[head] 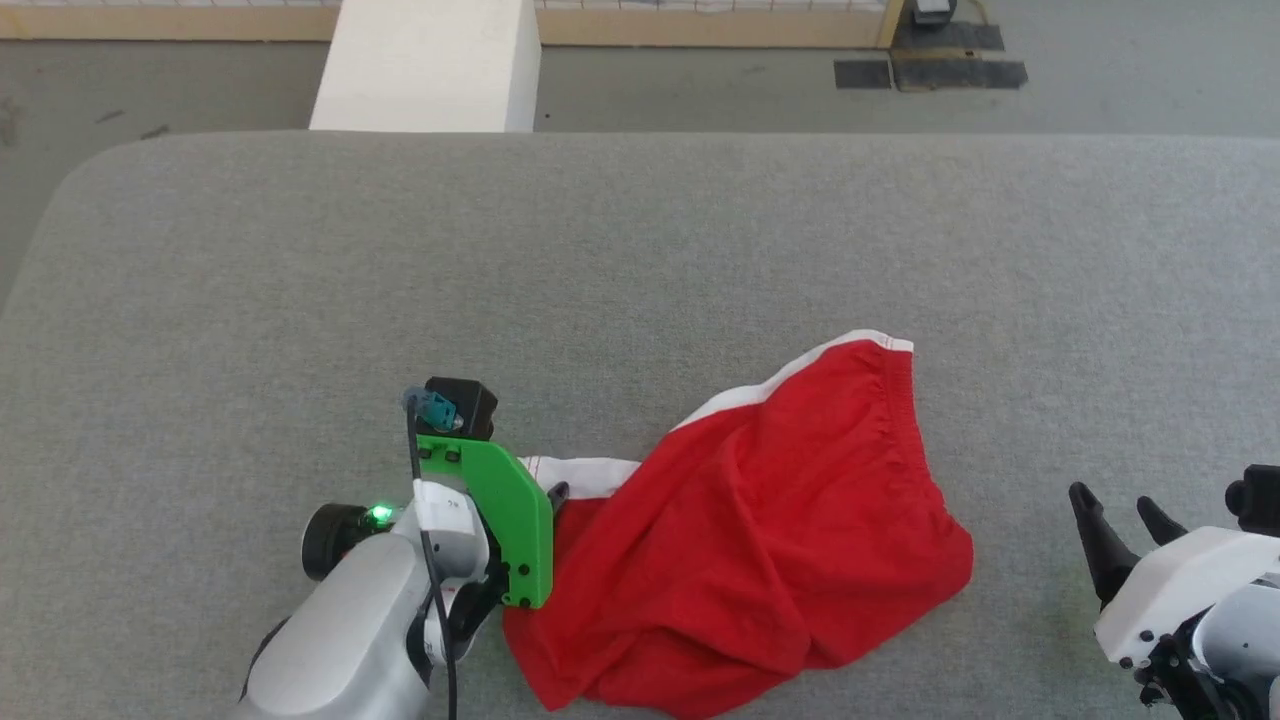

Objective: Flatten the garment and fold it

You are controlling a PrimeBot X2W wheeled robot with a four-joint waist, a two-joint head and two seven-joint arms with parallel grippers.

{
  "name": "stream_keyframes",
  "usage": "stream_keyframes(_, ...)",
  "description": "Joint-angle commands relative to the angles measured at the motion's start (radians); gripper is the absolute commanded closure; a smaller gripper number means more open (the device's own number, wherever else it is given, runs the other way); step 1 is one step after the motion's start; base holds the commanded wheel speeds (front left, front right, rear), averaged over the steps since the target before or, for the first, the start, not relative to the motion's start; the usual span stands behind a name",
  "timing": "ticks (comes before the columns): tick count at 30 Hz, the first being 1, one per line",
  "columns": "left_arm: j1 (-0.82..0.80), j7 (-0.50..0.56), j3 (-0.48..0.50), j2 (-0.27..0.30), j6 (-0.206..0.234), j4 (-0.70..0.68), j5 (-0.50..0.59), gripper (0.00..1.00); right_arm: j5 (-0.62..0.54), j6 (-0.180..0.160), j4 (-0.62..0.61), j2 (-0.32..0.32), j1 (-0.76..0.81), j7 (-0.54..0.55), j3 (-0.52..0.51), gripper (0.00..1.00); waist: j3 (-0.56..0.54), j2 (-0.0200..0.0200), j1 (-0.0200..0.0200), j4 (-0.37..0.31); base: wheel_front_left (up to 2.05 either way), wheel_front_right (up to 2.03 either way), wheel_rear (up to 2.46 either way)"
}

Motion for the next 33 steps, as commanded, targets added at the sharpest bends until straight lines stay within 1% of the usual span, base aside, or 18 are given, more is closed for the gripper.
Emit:
stream_keyframes(1, -0.018, -0.004, 0.003, -0.006, -0.005, 0.014, -0.009, 0.45, 0.000, -0.001, -0.004, 0.000, -0.018, -0.006, -0.001, 0.00, 0.016, 0.0000, 0.0000, -0.012, 0.00, 0.00, 0.00)
stream_keyframes(2, -0.018, -0.009, 0.006, -0.011, -0.008, 0.019, -0.015, 1.00, 0.000, -0.001, -0.004, 0.000, -0.019, -0.007, -0.002, 0.00, 0.018, 0.0000, 0.0000, -0.013, 0.00, 0.00, 0.00)
stream_keyframes(5, -0.012, -0.026, 0.016, -0.023, -0.017, 0.020, -0.035, 1.00, -0.001, -0.001, -0.001, 0.000, -0.021, -0.010, -0.005, 0.00, 0.020, 0.0000, 0.0000, -0.010, 0.00, 0.00, 0.00)
stream_keyframes(7, -0.004, -0.051, 0.032, -0.029, -0.014, 0.007, -0.047, 1.00, -0.003, -0.001, 0.000, 0.000, -0.027, -0.013, -0.002, 0.00, 0.019, 0.0000, 0.0000, -0.006, 0.00, 0.00, 0.00)
stream_keyframes(12, 0.049, -0.139, 0.102, -0.054, 0.020, -0.078, -0.093, 1.00, -0.012, -0.001, -0.016, 0.000, -0.074, -0.007, 0.038, 0.00, 0.018, 0.0000, 0.0000, 0.000, 0.00, 0.00, 0.00)
stream_keyframes(17, 0.121, -0.196, 0.150, -0.072, 0.054, -0.177, -0.130, 1.00, -0.049, -0.001, -0.010, 0.000, -0.179, 0.065, 0.140, 0.00, 0.028, 0.0000, 0.0000, 0.018, 0.00, 0.00, 0.00)
stream_keyframes(20, 0.145, -0.202, 0.147, -0.078, 0.062, -0.212, -0.133, 1.00, -0.078, -0.001, 0.024, 0.000, -0.238, 0.114, 0.192, 0.00, 0.039, 0.0000, 0.0000, 0.038, 0.00, 0.00, 0.00)
stream_keyframes(25, 0.151, -0.201, 0.133, -0.087, 0.064, -0.234, -0.132, 1.00, -0.120, -0.001, 0.105, 0.000, -0.313, 0.147, 0.209, 0.00, 0.058, 0.0000, 0.0000, 0.064, 0.00, 0.00, 0.00)
stream_keyframes(28, 0.147, -0.202, 0.124, -0.094, 0.060, -0.237, -0.130, 1.00, -0.130, -0.001, 0.158, 0.000, -0.352, 0.146, 0.215, 0.00, 0.071, 0.0000, 0.0000, 0.071, 0.00, 0.00, 0.00)
stream_keyframes(33, 0.136, -0.200, 0.110, -0.098, 0.056, -0.236, -0.125, 1.00, -0.158, -0.001, 0.236, 0.000, -0.413, 0.114, 0.225, 0.00, 0.096, 0.0000, 0.0000, 0.075, 0.00, 0.00, 0.00)
